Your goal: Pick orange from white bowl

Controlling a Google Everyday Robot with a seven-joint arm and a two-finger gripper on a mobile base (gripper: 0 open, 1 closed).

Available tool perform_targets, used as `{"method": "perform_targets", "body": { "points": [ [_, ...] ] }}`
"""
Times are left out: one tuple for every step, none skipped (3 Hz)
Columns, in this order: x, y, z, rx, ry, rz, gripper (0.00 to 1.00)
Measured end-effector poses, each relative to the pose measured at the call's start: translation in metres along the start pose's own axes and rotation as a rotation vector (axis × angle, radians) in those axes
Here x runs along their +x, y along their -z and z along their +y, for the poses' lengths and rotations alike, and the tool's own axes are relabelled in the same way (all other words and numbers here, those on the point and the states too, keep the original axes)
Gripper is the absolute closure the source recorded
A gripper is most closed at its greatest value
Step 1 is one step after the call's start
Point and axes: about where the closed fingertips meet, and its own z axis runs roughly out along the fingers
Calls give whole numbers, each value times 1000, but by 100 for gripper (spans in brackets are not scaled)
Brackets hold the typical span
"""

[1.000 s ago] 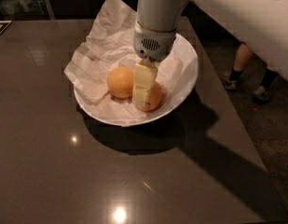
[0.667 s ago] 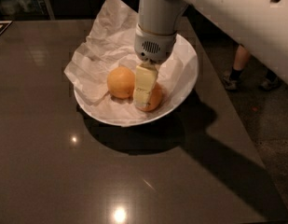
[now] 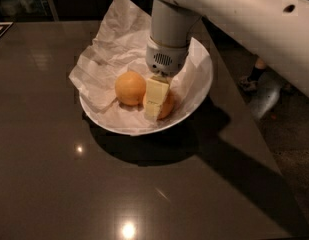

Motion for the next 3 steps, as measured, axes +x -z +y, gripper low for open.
{"method": "perform_targets", "body": {
  "points": [
    [5, -13, 1, -22, -8, 6, 34],
    [2, -13, 0, -15, -7, -3, 52],
    [2, -13, 0, -15, -7, -3, 76]
  ]
}}
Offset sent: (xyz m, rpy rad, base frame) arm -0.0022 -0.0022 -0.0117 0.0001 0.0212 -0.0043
